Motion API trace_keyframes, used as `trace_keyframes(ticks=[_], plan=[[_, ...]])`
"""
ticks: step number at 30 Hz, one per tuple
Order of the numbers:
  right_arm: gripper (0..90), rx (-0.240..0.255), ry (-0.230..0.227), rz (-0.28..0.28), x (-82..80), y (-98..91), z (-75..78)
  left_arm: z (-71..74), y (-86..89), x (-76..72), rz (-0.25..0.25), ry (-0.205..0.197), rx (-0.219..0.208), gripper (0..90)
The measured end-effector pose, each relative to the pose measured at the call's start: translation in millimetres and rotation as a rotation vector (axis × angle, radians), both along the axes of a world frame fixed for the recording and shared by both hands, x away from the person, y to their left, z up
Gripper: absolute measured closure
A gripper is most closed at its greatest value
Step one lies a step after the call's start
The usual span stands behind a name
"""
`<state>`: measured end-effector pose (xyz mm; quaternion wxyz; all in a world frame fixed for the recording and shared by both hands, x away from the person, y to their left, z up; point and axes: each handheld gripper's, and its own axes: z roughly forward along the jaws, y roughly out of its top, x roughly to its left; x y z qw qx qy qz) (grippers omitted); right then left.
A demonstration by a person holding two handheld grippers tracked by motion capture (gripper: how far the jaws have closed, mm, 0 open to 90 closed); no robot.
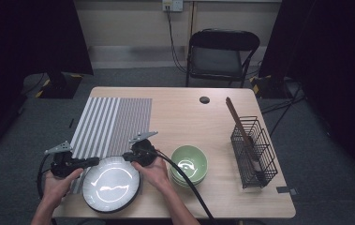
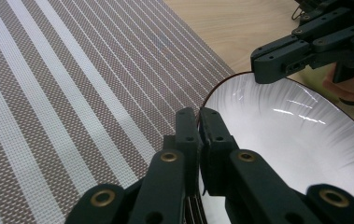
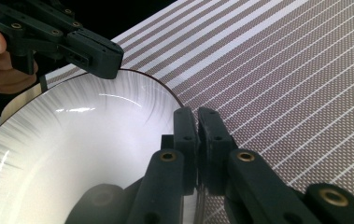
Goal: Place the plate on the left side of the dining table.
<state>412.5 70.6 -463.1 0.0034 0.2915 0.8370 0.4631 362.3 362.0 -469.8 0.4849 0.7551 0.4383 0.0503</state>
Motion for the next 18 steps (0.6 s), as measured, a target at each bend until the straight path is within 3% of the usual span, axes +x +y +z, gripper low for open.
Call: trace_keyframes(ticks=[4, 7, 18], plan=[[87.6, 0.012, 0.007, 0.002, 0.8, -0.8, -0.6, -2.0, -2.3, 1.2, -0.004, 0.01, -0.003, 86.0], [87.6, 0.016, 0.008, 0.0, 1.4, 0.3, -0.6, -1.3, -5.5, 1.4, 0.001, -0.003, 0.032, 84.7], [87.6, 0.043, -0.016, 0.003, 5.0, 4.7, 5.2, 4.2, 0.2, 1.6, -0.003, -0.027, 0.025, 86.6]])
